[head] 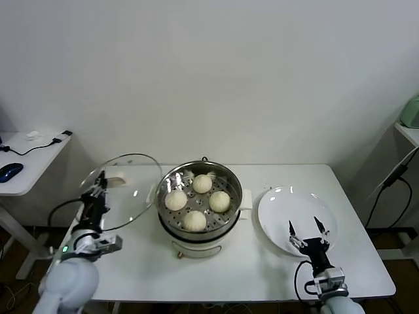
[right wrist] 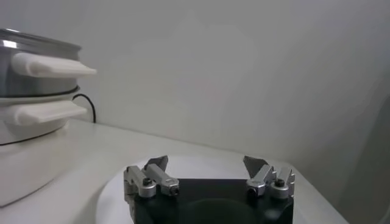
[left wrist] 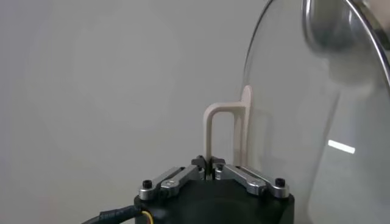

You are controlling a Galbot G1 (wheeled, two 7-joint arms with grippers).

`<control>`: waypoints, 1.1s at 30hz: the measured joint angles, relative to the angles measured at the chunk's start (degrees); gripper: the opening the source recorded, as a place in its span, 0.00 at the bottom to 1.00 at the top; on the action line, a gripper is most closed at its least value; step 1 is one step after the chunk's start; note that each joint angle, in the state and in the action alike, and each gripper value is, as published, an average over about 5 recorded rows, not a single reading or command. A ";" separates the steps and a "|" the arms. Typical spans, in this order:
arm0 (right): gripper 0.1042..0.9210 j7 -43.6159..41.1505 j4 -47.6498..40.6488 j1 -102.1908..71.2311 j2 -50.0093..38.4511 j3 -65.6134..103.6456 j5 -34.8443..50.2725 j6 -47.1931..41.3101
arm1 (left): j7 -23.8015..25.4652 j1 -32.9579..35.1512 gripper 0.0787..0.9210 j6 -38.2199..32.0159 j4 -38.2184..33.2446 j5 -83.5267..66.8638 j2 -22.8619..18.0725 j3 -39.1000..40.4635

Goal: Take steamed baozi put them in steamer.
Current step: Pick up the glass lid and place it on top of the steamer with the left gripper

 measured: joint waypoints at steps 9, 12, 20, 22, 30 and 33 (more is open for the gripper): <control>0.88 -0.13 -0.66 0.27 -0.28 -0.68 -0.10 0.52 | 7.46 -6.50 0.07 8.42 -2.38 11.27 -5.83 13.85; 0.88 -0.13 -1.06 0.35 -0.30 -0.67 -0.05 0.87 | 9.11 -8.29 0.07 10.67 -2.32 14.96 -8.04 17.92; 0.88 0.03 -2.33 0.07 0.24 -0.33 0.10 2.12 | 11.18 -12.01 0.07 15.27 0.03 22.68 -13.83 26.48; 0.88 0.11 -2.53 -0.15 0.41 -0.16 0.12 2.45 | 11.26 -12.77 0.07 16.03 0.99 24.08 -15.30 28.09; 0.88 0.87 -3.06 -0.63 0.86 0.52 0.60 3.77 | 10.48 -14.12 0.07 17.51 5.51 28.32 -19.51 31.55; 0.88 1.32 -3.35 -0.58 1.12 0.66 0.59 4.30 | 9.84 -14.18 0.07 17.61 7.10 29.72 -20.12 32.03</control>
